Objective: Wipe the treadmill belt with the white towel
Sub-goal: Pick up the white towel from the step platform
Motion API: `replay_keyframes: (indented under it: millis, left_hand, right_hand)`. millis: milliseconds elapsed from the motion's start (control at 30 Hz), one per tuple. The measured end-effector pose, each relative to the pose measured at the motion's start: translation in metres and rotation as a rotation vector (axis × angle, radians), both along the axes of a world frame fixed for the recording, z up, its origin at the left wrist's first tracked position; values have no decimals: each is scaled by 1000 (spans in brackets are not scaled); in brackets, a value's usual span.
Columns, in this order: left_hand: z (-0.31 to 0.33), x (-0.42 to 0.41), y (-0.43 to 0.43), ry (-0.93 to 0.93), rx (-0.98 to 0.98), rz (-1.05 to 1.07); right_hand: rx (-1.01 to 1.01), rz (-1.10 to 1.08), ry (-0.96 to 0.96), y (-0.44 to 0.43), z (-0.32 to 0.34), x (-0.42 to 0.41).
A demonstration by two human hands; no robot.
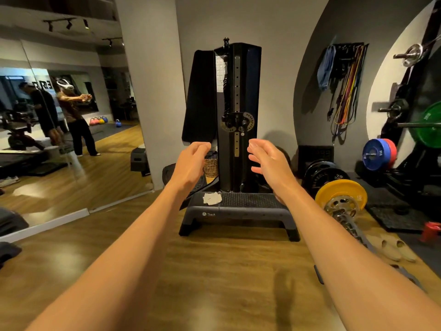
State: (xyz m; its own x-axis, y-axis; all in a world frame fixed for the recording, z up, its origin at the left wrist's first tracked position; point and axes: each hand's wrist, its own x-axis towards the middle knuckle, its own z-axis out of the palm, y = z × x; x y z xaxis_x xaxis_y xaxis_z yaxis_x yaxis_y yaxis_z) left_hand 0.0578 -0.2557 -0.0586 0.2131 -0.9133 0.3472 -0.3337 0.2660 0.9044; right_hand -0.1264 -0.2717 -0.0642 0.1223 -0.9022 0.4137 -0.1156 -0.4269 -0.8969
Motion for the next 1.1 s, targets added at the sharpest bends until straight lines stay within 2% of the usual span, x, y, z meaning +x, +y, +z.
replay_keyframes:
  millis: [333,733,1100]
  left_hand:
    - [-33,13,-171,-26,135,72]
    - [-83,81,-405,16,233,59]
    - [-143,138,-618,125,372,104]
  right_hand:
    - [106,28,27,-174,-36,20]
    - [204,-26,137,-405,-86,89]
    - [337,15,151,-625,-152,141]
